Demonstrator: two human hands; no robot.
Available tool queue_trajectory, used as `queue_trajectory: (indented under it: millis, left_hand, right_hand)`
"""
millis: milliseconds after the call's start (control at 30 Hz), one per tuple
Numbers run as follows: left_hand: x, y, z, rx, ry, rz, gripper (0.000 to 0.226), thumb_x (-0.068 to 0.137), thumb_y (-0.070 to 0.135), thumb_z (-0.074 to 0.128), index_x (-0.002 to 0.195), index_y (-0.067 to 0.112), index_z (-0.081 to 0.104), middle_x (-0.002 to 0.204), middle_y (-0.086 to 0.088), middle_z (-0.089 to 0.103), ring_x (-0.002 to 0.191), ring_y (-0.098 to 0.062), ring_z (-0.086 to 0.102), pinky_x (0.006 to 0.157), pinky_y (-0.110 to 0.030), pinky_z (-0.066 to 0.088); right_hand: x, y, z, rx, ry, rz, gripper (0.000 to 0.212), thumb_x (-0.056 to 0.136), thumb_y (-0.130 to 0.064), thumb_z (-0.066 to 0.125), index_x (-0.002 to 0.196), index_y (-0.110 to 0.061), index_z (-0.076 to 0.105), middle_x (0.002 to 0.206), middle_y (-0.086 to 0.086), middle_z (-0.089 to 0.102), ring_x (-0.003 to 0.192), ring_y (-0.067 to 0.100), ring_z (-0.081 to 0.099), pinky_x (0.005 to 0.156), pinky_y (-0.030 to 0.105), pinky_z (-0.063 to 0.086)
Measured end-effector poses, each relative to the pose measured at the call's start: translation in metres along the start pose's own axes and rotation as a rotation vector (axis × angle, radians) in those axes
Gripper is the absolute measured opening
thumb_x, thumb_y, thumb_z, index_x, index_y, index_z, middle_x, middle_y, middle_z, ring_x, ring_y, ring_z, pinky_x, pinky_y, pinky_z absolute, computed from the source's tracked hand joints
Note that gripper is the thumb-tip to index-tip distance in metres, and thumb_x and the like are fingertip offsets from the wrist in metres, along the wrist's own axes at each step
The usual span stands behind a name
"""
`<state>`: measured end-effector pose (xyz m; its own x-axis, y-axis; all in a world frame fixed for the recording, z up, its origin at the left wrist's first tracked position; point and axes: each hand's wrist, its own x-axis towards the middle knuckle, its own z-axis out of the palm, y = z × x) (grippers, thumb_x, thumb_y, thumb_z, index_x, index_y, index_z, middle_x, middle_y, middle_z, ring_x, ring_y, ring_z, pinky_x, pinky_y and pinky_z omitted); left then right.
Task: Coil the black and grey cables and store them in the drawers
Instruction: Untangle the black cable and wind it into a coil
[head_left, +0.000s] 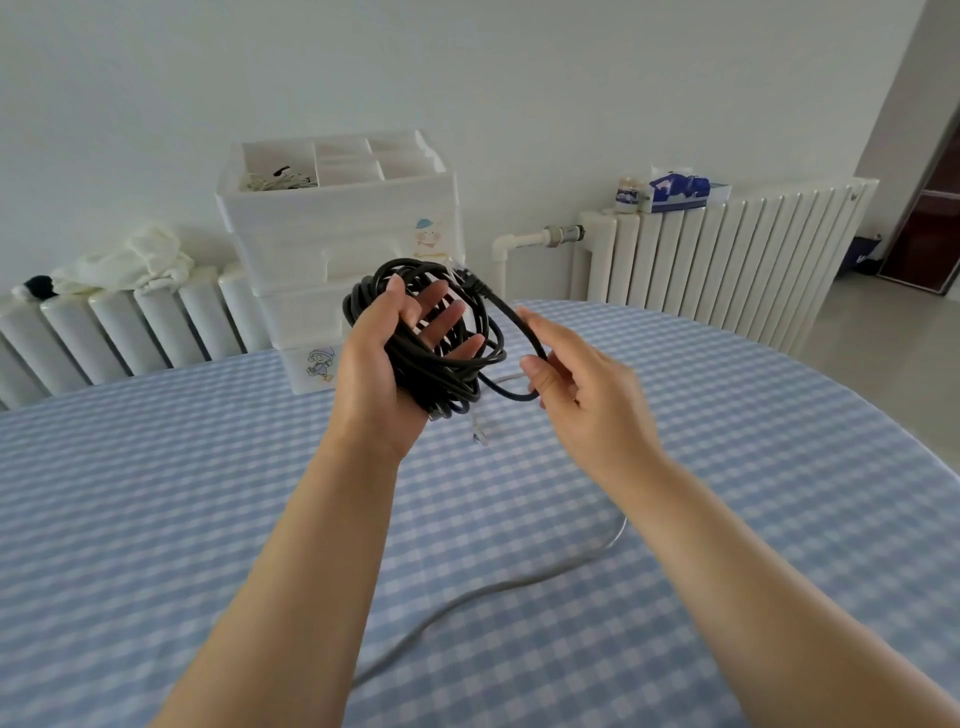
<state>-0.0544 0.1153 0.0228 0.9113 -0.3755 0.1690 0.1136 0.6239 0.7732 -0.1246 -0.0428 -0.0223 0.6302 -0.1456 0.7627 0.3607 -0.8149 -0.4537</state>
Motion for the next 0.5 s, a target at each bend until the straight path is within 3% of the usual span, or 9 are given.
queue_trajectory:
  millis: [100, 200, 300, 400, 500]
  left_hand:
    - [-0.002, -0.002, 0.003, 0.001, -0.049, -0.031, 0.030, 0.097, 0.033, 0.049, 0.084, 0.007, 0.056, 0.115, -0.010, 0.067, 0.112, -0.030, 0.064, 0.084, -0.044, 0.055]
    - [-0.003, -0.004, 0.004, 0.062, -0.079, -0.041, 0.038, 0.099, 0.035, 0.045, 0.070, 0.011, 0.047, 0.119, -0.015, 0.065, 0.110, -0.029, 0.065, 0.088, -0.042, 0.054]
    - [-0.002, -0.009, 0.003, 0.144, -0.112, -0.083, 0.039, 0.098, 0.037, 0.047, 0.067, 0.012, 0.047, 0.122, -0.017, 0.065, 0.111, -0.028, 0.064, 0.089, -0.039, 0.052]
    - [-0.003, -0.014, 0.003, 0.204, -0.142, -0.159, 0.038, 0.095, 0.036, 0.052, 0.064, 0.014, 0.058, 0.127, -0.021, 0.061, 0.111, -0.031, 0.063, 0.096, -0.042, 0.049]
    - [-0.004, -0.012, 0.001, 0.166, -0.201, -0.230, 0.038, 0.092, 0.040, 0.053, 0.064, 0.016, 0.061, 0.123, -0.021, 0.061, 0.105, -0.027, 0.064, 0.093, -0.041, 0.050]
  right_hand:
    - [-0.002, -0.002, 0.007, -0.217, 0.026, -0.073, 0.038, 0.098, -0.025, 0.048, 0.134, -0.017, 0.055, 0.064, -0.012, 0.051, 0.049, 0.008, 0.046, 0.047, 0.023, 0.037]
    - [-0.002, -0.002, 0.011, -0.332, -0.001, -0.054, 0.038, 0.095, -0.020, 0.051, 0.132, -0.016, 0.057, 0.059, -0.006, 0.048, 0.044, 0.014, 0.043, 0.042, 0.025, 0.033]
    - [0.000, -0.009, 0.007, -0.408, -0.021, -0.117, 0.035, 0.092, -0.015, 0.058, 0.127, -0.015, 0.062, 0.058, -0.002, 0.050, 0.042, 0.016, 0.043, 0.037, 0.028, 0.036]
    - [0.003, -0.023, 0.000, -0.439, -0.033, -0.185, 0.034, 0.095, -0.024, 0.046, 0.121, -0.013, 0.066, 0.061, -0.003, 0.052, 0.045, 0.012, 0.040, 0.035, 0.026, 0.033]
    - [0.003, -0.030, -0.005, -0.476, -0.043, -0.203, 0.028, 0.094, -0.023, 0.053, 0.117, -0.013, 0.067, 0.065, -0.002, 0.059, 0.047, 0.016, 0.052, 0.038, 0.025, 0.031]
